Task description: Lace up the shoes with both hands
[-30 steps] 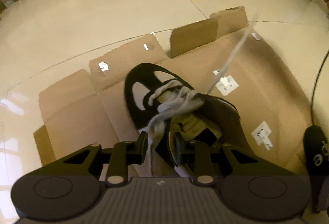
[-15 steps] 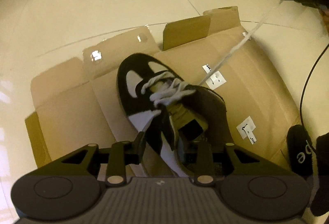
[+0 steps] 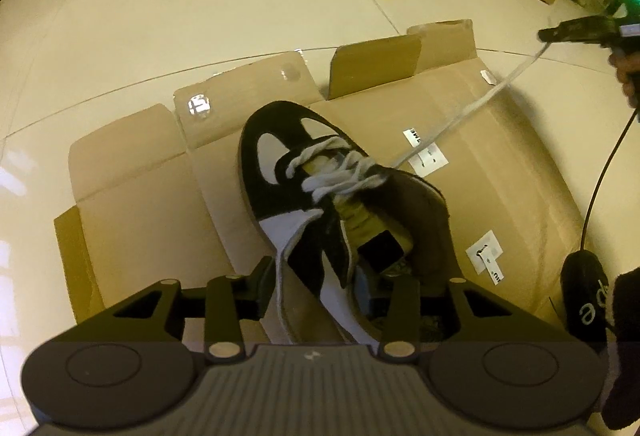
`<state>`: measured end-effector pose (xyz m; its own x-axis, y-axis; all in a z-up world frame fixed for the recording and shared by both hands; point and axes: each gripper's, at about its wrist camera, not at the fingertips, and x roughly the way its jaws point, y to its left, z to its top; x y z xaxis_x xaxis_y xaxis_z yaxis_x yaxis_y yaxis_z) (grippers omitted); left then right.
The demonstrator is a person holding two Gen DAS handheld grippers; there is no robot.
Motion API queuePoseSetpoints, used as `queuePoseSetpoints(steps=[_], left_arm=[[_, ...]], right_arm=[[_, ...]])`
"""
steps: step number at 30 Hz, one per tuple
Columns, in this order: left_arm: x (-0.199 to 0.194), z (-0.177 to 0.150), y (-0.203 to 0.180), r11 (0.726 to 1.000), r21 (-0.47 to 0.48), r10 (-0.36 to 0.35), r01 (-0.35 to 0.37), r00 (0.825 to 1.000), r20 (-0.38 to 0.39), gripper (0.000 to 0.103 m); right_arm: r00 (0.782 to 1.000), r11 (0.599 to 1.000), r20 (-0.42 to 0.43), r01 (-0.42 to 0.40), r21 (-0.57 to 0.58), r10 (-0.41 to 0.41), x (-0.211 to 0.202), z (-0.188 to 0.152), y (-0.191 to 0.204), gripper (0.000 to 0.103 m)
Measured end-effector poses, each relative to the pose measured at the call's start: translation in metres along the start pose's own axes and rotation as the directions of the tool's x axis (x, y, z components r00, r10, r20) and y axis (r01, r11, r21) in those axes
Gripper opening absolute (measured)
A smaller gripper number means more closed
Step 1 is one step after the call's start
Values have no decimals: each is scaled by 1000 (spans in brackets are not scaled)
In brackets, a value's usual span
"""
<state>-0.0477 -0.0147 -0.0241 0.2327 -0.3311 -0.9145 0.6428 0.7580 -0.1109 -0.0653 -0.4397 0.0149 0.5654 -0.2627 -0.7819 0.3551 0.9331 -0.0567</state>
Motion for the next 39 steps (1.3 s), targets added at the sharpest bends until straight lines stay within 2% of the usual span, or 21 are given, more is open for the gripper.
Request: queuePoseSetpoints(steps=[4,7,10,13,14,16,18,20,21,26,29,32,35,37,39], left_arm=[[-3,0,-4,1000,-1,-22,22,1000,6,42],[-5,0,-6,999,-9,-33,33,999,10,42],[-4,1,-9,999,-3,-34,34,999,9,42],[-4,1,-11,999,0,-42,42,999,11,42],[-4,2,-12,999,1,-44,44,999,13,42],[-5,2,-13,999,3,-49,49,999,14,42],[-5,2,-14,999,4,-53,52,999,14,42],[-5,2,-14,999,5,-53,53,998,13,42],[-5,1,-14,999,5,-52,52,999,13,42],[-5,1,-12,999,1,-45,45,999,13,42],[-5,2,-13,999,1,-43,43,999,14,42],[-4,3,-14,999,3,-44,44,999,15,42],[-3,4,-16,999,7,-50,50,999,12,42],[-2,5,-18,999,8,-53,53,999,9,42],[-1,5,-18,999,6,-54,54,999,6,42]], right_arm=[[997,996,-60,-60,-68,56,14,-6,21,2],[987,979,-117,-128,-161,110,21,-13,46,3],[970,930,-185,-207,-304,155,31,-20,78,3],[953,861,-236,-277,-427,189,40,-27,109,3],[940,825,-260,-324,-464,223,44,-30,123,4],[926,799,-270,-368,-476,265,46,-31,133,8],[916,781,-268,-396,-482,299,46,-32,138,29],[910,775,-257,-412,-480,325,44,-32,137,41],[907,771,-251,-420,-478,338,42,-32,136,43],[889,743,-253,-458,-488,381,38,-33,125,43],[899,738,-236,-437,-514,368,46,-34,126,40],[912,780,-206,-410,-472,355,62,-27,132,38],[900,781,-224,-436,-447,375,76,-22,141,36],[902,776,-212,-432,-459,377,77,-23,145,37],[905,765,-189,-424,-485,382,80,-24,151,44]])
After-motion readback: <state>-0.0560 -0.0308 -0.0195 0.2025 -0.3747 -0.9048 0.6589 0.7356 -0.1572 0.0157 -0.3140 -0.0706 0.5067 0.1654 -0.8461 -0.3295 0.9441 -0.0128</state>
